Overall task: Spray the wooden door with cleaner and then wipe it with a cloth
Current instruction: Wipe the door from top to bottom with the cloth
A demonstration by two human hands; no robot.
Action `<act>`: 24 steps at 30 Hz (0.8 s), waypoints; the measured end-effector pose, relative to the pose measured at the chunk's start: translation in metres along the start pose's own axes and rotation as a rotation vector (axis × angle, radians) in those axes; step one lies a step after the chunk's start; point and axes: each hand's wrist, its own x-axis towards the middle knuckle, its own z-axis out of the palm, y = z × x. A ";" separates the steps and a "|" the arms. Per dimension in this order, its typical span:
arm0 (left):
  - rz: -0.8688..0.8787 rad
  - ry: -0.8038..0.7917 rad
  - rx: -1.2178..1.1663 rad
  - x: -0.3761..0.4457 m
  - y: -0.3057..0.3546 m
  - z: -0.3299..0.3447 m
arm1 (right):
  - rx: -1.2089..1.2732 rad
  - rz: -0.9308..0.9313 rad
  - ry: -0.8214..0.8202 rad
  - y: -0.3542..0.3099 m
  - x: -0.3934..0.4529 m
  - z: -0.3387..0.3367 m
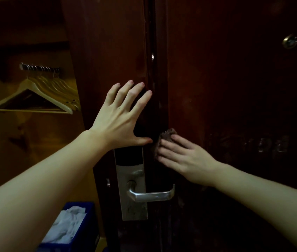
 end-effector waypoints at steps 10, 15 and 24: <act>0.144 0.067 0.075 0.030 0.013 -0.001 | 0.013 0.554 0.237 0.021 -0.020 -0.004; 0.243 0.091 0.042 0.047 0.029 0.004 | 0.048 0.496 0.154 -0.003 -0.055 0.007; 0.254 0.113 -0.012 0.090 0.081 0.011 | 0.024 0.724 0.351 0.043 -0.063 -0.003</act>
